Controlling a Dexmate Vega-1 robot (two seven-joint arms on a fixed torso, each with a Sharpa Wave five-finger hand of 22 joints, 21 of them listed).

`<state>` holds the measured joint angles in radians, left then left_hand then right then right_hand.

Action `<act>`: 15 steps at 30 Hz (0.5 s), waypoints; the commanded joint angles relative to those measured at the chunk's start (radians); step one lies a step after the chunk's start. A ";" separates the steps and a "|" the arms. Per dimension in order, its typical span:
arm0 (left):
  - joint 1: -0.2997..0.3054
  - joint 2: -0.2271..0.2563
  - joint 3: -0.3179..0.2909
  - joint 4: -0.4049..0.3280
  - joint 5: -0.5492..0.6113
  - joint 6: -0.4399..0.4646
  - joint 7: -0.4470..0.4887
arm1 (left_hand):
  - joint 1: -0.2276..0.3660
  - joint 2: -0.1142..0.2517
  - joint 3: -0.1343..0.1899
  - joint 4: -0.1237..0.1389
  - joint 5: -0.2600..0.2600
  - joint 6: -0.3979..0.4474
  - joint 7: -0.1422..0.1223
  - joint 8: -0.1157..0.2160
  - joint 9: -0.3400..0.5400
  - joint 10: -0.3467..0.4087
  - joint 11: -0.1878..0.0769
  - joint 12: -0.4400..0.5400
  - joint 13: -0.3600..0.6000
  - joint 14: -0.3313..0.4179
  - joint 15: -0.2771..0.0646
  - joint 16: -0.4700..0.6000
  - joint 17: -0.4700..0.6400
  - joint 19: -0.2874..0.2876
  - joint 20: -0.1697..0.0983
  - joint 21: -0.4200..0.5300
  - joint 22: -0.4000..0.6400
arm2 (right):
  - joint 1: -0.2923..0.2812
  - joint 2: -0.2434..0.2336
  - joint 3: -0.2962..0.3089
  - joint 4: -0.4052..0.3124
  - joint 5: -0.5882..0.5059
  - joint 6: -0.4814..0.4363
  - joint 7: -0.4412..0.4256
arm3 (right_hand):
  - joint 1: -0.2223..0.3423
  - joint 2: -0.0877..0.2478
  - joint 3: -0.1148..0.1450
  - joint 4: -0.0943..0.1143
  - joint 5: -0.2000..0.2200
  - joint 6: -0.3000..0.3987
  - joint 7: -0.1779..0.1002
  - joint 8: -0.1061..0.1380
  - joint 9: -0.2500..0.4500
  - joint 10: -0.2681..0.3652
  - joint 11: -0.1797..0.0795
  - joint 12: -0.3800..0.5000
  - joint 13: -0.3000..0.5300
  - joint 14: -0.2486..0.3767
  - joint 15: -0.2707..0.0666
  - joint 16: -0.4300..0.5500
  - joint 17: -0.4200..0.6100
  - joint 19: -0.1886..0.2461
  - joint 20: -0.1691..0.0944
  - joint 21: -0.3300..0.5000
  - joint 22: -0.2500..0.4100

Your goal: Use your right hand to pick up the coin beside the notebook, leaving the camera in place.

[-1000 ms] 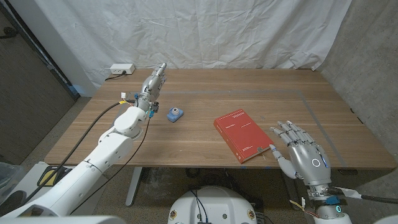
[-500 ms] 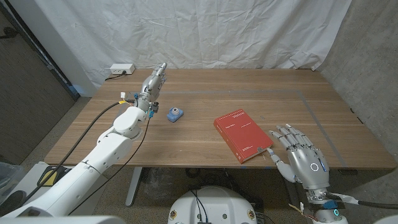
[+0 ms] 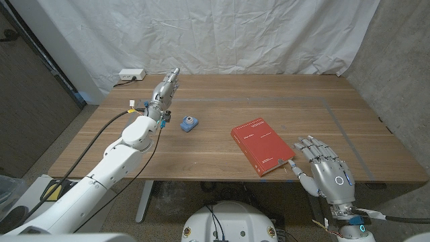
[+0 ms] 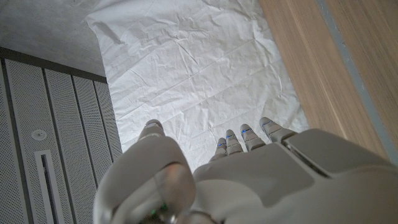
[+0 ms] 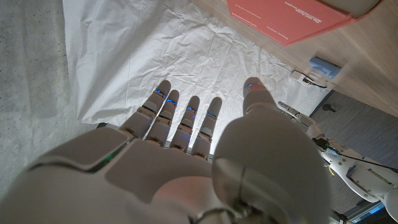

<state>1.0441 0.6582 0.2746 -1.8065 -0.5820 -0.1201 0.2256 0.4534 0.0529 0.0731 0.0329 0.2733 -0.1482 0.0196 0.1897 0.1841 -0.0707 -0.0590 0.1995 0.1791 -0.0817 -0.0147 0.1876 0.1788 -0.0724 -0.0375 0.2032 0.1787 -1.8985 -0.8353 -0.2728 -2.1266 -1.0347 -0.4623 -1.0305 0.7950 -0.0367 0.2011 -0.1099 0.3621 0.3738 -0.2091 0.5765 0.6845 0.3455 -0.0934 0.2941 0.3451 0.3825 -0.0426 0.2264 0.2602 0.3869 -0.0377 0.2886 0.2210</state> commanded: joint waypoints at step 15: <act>-0.023 0.004 0.010 -0.033 0.017 0.036 0.011 | 0.016 0.003 -0.005 -0.003 -0.006 -0.004 -0.005 0.003 0.001 -0.008 -0.004 -0.002 0.005 -0.009 -0.002 -0.001 0.006 -0.007 -0.027 -0.002 0.005 | 0.056 0.084 -0.037 0.122 0.009 0.057 -0.086 | 0.042 0.027 -0.037 -0.011 0.036 -0.002 -0.007 0.184 0.225 -0.241 0.052 -0.033 0.100 -0.221 -0.027 -0.041 0.037 -0.065 0.044 -0.020 0.001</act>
<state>1.0338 0.6637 0.2754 -1.8337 -0.5716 -0.0944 0.2367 0.4586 0.0581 0.0731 0.0329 0.2697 -0.1482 0.0196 0.1897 0.1840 -0.0707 -0.0590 0.1995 0.1791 -0.0818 -0.0147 0.1876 0.1788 -0.0723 -0.0375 0.2032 0.1787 -1.8576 -0.8191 -0.3153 -2.0614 -0.9963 -0.4535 -1.0970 0.8217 -0.0101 0.1681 -0.1209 0.3939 0.3701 -0.2162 0.7513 0.9052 0.1119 -0.0410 0.2648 0.4385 0.1656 -0.0375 0.1847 0.2951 0.3288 0.0020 0.2728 0.2209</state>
